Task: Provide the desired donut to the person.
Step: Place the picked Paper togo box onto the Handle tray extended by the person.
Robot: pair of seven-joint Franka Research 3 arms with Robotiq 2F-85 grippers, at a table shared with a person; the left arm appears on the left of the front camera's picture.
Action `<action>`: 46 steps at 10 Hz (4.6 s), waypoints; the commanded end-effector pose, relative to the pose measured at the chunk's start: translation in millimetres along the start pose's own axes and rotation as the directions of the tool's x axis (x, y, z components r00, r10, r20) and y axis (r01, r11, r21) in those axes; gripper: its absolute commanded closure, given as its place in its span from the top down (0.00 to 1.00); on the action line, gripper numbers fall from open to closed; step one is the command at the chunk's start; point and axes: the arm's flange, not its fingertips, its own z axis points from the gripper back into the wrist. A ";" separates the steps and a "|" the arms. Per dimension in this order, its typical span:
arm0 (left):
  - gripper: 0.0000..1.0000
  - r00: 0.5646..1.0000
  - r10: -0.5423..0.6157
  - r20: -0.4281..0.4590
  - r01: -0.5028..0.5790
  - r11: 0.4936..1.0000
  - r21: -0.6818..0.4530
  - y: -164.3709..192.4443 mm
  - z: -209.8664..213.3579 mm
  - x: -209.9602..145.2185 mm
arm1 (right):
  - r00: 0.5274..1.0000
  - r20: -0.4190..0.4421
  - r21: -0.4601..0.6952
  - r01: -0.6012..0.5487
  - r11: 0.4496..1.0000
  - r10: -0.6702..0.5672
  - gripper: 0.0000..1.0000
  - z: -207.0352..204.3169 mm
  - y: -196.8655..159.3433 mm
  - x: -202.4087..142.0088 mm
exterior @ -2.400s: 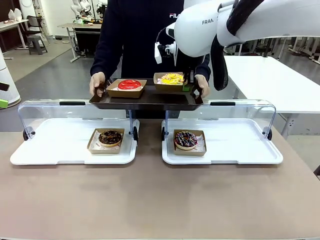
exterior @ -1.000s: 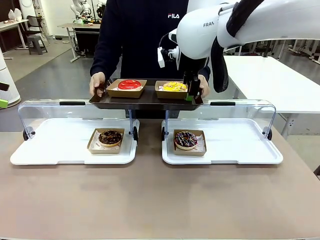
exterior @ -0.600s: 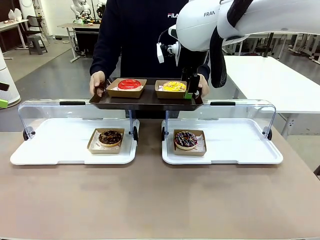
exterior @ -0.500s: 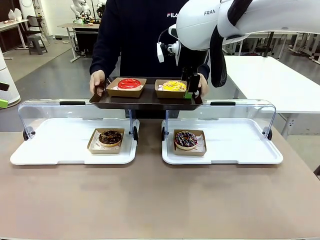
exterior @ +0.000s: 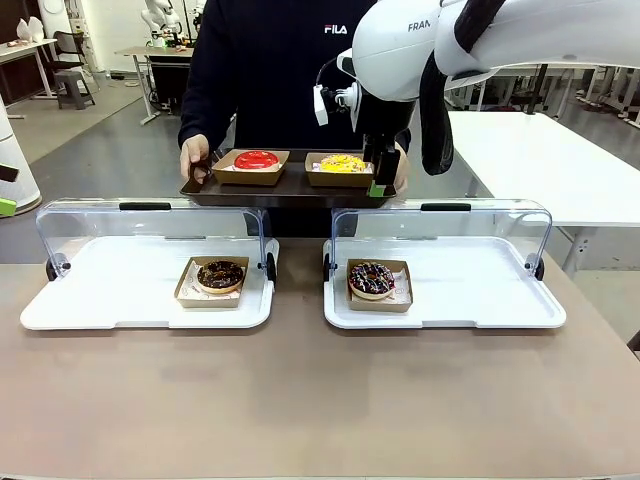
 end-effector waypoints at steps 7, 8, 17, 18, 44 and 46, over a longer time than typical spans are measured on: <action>1.00 1.000 -0.003 0.019 0.003 1.000 0.012 -0.9 -0.3 -0.9 | 0.994 0.100 0.047 0.043 0.998 -0.047 1.00 42.8 -2.0 -38.8; 1.00 1.000 -0.003 0.019 0.003 1.000 0.012 -0.9 -0.3 -0.9 | 0.977 0.197 0.089 0.059 0.994 -0.075 1.00 73.8 6.7 -85.3; 1.00 1.000 -0.003 0.019 0.003 1.000 0.012 -0.9 -0.3 -0.9 | 0.681 0.649 0.059 0.398 0.916 -0.338 1.00 79.3 141.7 -323.6; 1.00 1.000 -0.003 0.019 0.003 1.000 0.012 -0.9 -0.3 -0.9 | 0.667 0.662 0.064 0.405 0.912 -0.342 1.00 79.6 146.8 -326.4; 1.00 1.000 -0.003 0.019 0.003 1.000 0.012 -0.9 -0.3 -0.9 | 0.684 0.623 0.036 0.459 0.888 -0.379 1.00 83.9 143.9 -334.0; 1.00 1.000 -0.003 0.019 0.003 1.000 0.012 -0.9 -0.3 -0.9 | 0.684 0.623 0.036 0.459 0.888 -0.379 1.00 83.9 143.9 -334.0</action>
